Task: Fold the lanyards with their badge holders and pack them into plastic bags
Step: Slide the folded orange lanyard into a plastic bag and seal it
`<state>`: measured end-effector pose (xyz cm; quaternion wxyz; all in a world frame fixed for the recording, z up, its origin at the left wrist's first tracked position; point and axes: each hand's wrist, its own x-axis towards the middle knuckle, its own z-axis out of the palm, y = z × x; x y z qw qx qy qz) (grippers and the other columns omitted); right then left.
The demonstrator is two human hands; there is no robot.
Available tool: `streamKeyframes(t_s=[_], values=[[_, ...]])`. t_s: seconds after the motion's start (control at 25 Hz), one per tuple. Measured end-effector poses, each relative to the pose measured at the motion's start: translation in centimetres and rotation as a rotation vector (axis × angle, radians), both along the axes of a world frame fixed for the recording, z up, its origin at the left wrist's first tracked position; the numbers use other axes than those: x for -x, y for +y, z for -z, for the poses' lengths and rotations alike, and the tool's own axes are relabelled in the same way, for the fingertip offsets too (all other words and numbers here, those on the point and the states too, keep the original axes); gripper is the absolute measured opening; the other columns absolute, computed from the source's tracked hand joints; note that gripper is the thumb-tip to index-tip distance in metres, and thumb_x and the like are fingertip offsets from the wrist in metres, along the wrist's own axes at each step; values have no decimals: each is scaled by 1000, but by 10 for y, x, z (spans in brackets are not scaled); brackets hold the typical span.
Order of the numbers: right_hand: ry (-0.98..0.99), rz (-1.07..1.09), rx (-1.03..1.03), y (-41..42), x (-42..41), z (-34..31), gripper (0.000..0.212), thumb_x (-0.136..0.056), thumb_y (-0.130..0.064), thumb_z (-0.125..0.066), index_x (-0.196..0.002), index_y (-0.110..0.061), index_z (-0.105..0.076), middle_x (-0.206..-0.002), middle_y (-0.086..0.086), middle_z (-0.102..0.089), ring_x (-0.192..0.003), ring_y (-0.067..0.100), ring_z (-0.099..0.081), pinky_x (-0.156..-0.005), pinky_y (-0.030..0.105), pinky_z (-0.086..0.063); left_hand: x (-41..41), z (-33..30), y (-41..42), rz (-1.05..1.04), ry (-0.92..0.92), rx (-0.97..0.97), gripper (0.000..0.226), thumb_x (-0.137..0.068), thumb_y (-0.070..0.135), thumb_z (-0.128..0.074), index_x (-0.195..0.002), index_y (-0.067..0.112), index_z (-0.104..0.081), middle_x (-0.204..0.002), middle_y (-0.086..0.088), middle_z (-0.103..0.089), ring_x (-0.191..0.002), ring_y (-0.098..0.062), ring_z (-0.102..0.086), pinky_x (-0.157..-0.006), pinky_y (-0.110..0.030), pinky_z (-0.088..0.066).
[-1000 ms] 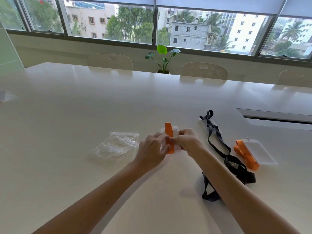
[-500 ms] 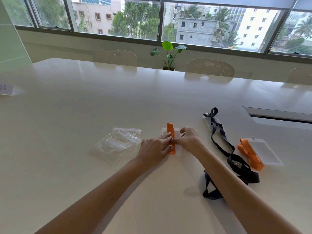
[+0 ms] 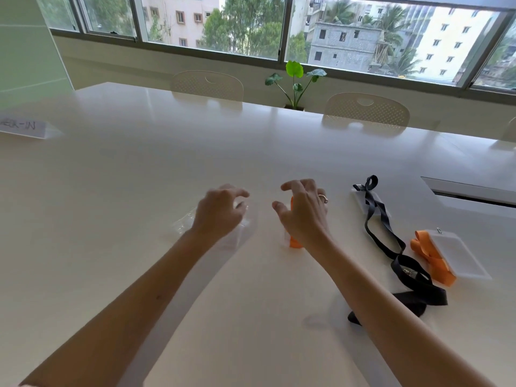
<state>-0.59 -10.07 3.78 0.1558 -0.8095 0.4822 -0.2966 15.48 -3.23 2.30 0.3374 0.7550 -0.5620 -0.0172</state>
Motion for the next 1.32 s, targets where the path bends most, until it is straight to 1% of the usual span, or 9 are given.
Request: streamKeyframes(t_s=[0.12, 0.24, 0.4, 0.68, 0.84, 1.08, 1.16, 1.24, 1.32], values=[[38, -108, 52, 16, -26, 5, 22, -84, -32, -61, -105, -27, -61, -120, -1, -51, -116, 26, -42, -84, 31, -30, -46, -3, 11, -130, 5, -300, 38, -85, 32, -61, -123, 24, -58, -126, -9, -52, -120, -31, -46, -105, -37, -34], [141, -181, -30, 29, -57, 19, 23, -86, -33, -60, -107, -25, -62, -120, 2, -52, -115, 28, -44, -91, 35, -34, -77, -1, 23, -138, 129, -423, 47, -85, 47, -62, -123, 21, -56, -120, -9, -51, -118, -29, -46, -100, -35, -35], [207, -133, -84, 40, -79, 37, 27, -86, -37, -56, -110, -25, -61, -119, 1, -52, -116, 30, -45, -93, 38, -35, -84, 5, 27, -53, 237, -342, 40, -82, 45, -67, -110, 16, -61, -92, 1, -62, -96, -20, -61, -79, -27, -45], [195, -25, -105, 52, -87, 46, 28, -87, -36, -56, -113, -26, -61, -122, 0, -50, -117, 29, -45, -93, 39, -34, -88, 12, 31, -23, 340, -176, 38, -75, 31, -77, -103, 14, -59, -78, 6, -58, -89, -19, -61, -86, -36, -49], [75, 3, -184, 54, -89, 40, 46, -82, -29, -67, -126, -25, -54, -126, 3, -49, -115, 27, -49, -99, 40, -39, -96, 14, 37, 98, 490, -97, 25, -80, 27, -74, -97, 11, -66, -66, 6, -53, -69, -12, -54, -71, -26, -45], [-260, -57, -161, 60, -94, 28, 21, -81, -20, -72, -102, -18, -72, -92, -11, -66, -87, 6, -61, -74, 7, -41, -105, 8, 41, 203, 786, 25, 13, -84, 29, -70, -85, 15, -72, -71, 8, -65, -64, -6, -58, -71, -28, -48], [-376, -26, -172, 65, -96, 26, 6, -79, -19, -73, -85, -21, -75, -75, -15, -68, -72, 1, -62, -69, 8, -44, -102, 10, 42, 157, 663, 115, 8, -84, 26, -69, -86, 18, -70, -82, 6, -67, -74, -9, -62, -76, -30, -48], [-469, 38, -135, 69, -96, 25, 8, -79, -19, -73, -77, -26, -72, -70, -13, -68, -63, -3, -61, -65, 11, -47, -96, 13, 46, 25, 336, 261, 13, -84, 25, -69, -94, 18, -66, -98, 2, -60, -90, -16, -58, -83, -36, -44], [-552, 117, -46, 75, -96, 25, 9, -82, -18, -69, -78, -26, -69, -71, -8, -68, -62, -1, -62, -58, 16, -52, -92, 10, 48, 43, 202, 444, 17, -84, 25, -68, -94, 13, -62, -94, -1, -57, -84, -14, -55, -77, -31, -42]])
